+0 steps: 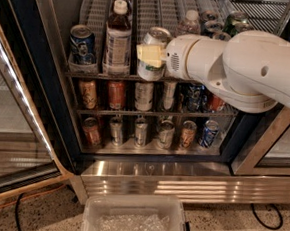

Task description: Pick 7up can from top shelf of fridge

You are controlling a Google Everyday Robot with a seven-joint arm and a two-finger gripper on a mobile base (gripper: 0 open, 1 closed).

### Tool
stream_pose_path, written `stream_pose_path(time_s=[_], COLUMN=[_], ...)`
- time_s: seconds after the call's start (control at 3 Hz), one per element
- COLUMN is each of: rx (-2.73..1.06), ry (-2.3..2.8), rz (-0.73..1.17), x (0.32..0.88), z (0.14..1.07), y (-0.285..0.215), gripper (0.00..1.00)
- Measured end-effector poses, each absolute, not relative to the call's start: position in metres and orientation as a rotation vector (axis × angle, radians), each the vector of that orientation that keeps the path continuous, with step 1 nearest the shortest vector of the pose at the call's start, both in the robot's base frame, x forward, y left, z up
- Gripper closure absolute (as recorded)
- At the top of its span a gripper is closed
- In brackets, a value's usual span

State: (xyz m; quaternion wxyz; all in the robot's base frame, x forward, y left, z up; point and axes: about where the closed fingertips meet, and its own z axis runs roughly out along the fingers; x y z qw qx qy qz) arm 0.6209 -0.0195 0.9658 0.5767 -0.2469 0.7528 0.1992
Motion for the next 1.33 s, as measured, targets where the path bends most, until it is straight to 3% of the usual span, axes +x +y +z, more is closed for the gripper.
stream_pose_path(time_s=[1.33], rx=[-0.723], ry=[1.810], rz=[0.580], x=[0.574], z=[0.943], y=[-0.033], gripper=[1.00])
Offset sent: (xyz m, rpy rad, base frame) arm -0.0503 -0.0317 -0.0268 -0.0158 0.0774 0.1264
